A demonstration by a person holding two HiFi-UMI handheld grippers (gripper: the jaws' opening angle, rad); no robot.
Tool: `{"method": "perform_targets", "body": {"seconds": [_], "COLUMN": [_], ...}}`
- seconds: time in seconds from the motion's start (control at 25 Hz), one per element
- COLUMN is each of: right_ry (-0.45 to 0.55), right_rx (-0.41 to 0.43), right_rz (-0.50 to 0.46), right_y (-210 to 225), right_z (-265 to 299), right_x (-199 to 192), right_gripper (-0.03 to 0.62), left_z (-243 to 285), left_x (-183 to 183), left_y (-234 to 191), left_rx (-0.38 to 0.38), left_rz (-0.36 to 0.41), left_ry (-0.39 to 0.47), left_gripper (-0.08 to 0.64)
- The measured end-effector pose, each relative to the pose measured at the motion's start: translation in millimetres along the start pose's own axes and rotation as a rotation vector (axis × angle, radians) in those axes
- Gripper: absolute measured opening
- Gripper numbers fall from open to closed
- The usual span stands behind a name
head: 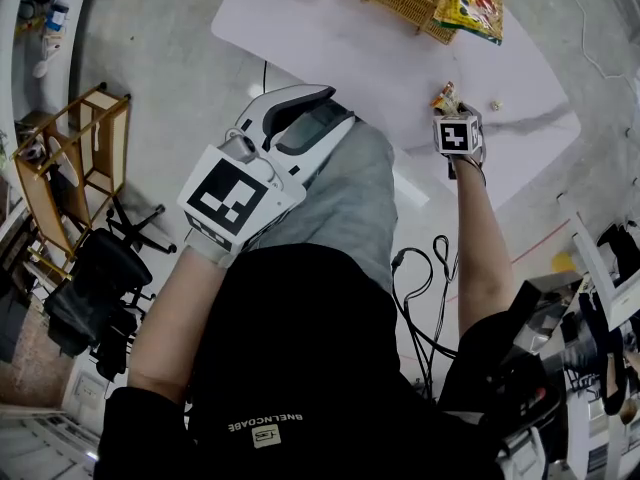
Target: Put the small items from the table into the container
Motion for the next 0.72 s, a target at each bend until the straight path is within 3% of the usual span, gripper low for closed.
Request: {"method": "perform_targets", "body": {"seconds": [0.2, 0.72], "right_ry": [0.01, 0.093], "right_rx": [-0.034, -0.067], "right_rz": [-0.013, -0.019], "right_y": [1.8, 15.4], "right_z": [-6.2, -47.1], "right_x": [2.8, 24.8], "right_gripper": [0.187, 0.164], "left_z": [-2.6, -1.0], "left_x": [1.3, 16.8], "left_y": [-0.2, 8.0], "left_rx": [0.0, -0.016], "left_rz": [0.001, 0.011], "left_ry": [0.004, 0.027], "left_gripper": [0.11, 0.11]}}
Point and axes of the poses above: the fingertips, and each gripper's own axes: z forward along the fingers, y to its right, x out of its top, the point moved 1 cm from there along -z, backward along the fingers
